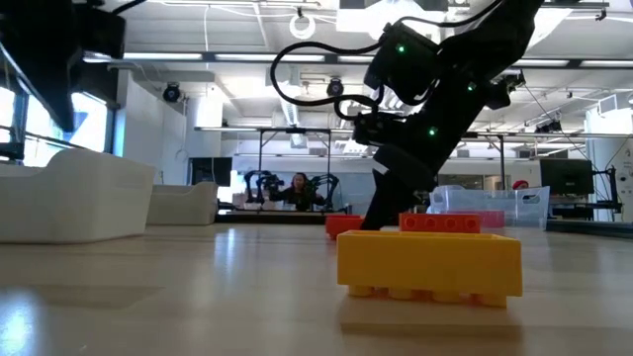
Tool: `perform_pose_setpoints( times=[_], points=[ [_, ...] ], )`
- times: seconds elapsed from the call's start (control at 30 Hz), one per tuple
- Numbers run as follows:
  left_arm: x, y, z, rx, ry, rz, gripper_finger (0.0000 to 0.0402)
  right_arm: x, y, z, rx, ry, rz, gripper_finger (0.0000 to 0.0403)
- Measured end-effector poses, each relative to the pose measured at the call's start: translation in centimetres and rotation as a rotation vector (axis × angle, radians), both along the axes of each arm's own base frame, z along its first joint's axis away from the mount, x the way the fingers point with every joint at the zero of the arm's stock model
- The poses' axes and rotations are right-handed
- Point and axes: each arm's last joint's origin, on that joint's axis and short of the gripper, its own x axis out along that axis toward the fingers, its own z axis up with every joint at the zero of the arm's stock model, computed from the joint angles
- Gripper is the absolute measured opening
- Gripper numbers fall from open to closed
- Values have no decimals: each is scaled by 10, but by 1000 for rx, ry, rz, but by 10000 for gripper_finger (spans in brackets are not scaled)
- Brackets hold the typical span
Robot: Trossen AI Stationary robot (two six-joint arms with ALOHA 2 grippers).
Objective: Sort & place blocks by color
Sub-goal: Put the orange game piece into the gray bin
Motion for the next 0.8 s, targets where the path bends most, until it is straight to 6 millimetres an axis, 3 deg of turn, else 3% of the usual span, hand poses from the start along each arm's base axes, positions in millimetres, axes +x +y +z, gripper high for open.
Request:
perform_pose_setpoints(
  times=[0.17, 0.4, 0.8],
  points=[
    [11, -2, 5, 52, -112, -140, 158, 8, 1, 8, 21, -64, 14, 115],
    [25, -4, 13, 166, -255, -316, 159, 29, 6, 34, -16, -152, 75, 115],
    [31, 0, 20, 420, -291, -374, 208, 60, 15, 84, -57, -308, 196, 115]
  ],
)
